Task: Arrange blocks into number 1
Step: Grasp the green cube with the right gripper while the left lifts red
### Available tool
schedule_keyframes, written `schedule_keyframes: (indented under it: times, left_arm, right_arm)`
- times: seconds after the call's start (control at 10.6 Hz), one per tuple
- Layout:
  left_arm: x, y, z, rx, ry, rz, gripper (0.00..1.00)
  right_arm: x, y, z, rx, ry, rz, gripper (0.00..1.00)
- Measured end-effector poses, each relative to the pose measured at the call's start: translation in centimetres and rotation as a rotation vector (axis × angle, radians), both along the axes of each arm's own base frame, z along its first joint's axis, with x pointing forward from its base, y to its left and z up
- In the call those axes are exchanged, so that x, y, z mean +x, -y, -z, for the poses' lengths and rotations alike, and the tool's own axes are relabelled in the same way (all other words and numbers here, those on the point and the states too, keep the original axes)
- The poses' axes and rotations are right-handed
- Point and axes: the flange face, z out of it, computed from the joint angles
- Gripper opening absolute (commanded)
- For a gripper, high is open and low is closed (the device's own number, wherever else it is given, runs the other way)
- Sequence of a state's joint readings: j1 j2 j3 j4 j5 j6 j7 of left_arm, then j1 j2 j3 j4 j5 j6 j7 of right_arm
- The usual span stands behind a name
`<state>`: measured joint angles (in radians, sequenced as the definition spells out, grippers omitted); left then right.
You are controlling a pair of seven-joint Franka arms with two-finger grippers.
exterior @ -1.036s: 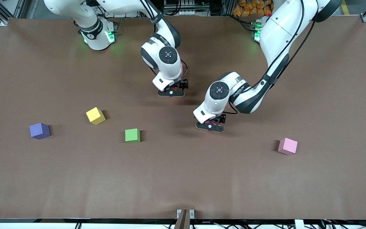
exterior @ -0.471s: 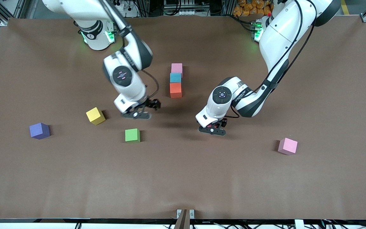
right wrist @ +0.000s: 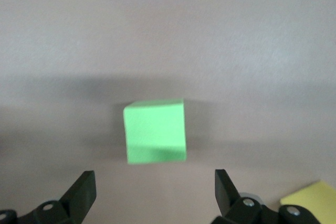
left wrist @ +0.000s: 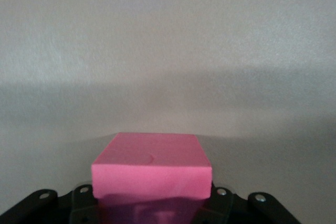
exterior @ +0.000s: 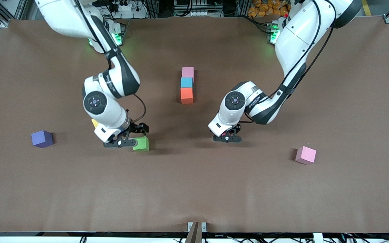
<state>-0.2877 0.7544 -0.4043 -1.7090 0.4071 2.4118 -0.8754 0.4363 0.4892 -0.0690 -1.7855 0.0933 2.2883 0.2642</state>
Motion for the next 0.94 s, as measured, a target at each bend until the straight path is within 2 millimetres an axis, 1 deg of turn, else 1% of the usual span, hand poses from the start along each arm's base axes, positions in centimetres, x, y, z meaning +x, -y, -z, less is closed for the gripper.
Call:
schedule_keyframes:
  times: [0.09,0.19,0.28,0.38,0.47,0.57,0.66,0.75,0.94]
  left_arm:
    - [-1.2,1.2,-0.3,0.023,-0.016,-0.044,0.00]
    - [-2.7,2.7,-1.1,0.047,-0.024,-0.084,0.00]
    - [-4.7,4.6,-2.3,0.069,-0.025,-0.118,0.00]
    - [-7.3,6.7,-3.8,0.082,-0.025,-0.138,0.00]
    - [-10.2,8.7,-5.3,0.088,-0.029,-0.150,0.00]
    - [-13.6,10.4,-6.9,0.094,-0.038,-0.158,0.00]
    - [-16.9,11.8,-8.0,0.103,-0.051,-0.159,0.00]
    - [-20.2,13.0,-8.7,0.111,-0.068,-0.159,0.00]
    - [-27.0,15.1,-9.5,0.111,-0.104,-0.148,0.00]
  right_arm:
    - [0.9,0.2,0.8,-0.007,0.004,0.005,1.00]
    - [1.6,0.4,1.6,-0.013,0.010,0.011,1.00]
    - [2.1,0.4,2.4,-0.015,0.020,0.013,1.00]
    - [2.3,0.3,3.0,-0.015,0.029,0.012,1.00]
    - [2.3,-0.1,3.4,-0.015,0.031,0.006,1.00]
    - [2.1,-0.5,3.6,-0.016,0.030,0.000,1.00]
    - [2.0,-0.8,3.7,-0.017,0.028,-0.005,1.00]
    - [1.8,-1.0,4.0,-0.020,0.022,-0.010,1.00]
    - [1.5,-1.0,5.2,-0.029,0.003,-0.011,1.00]
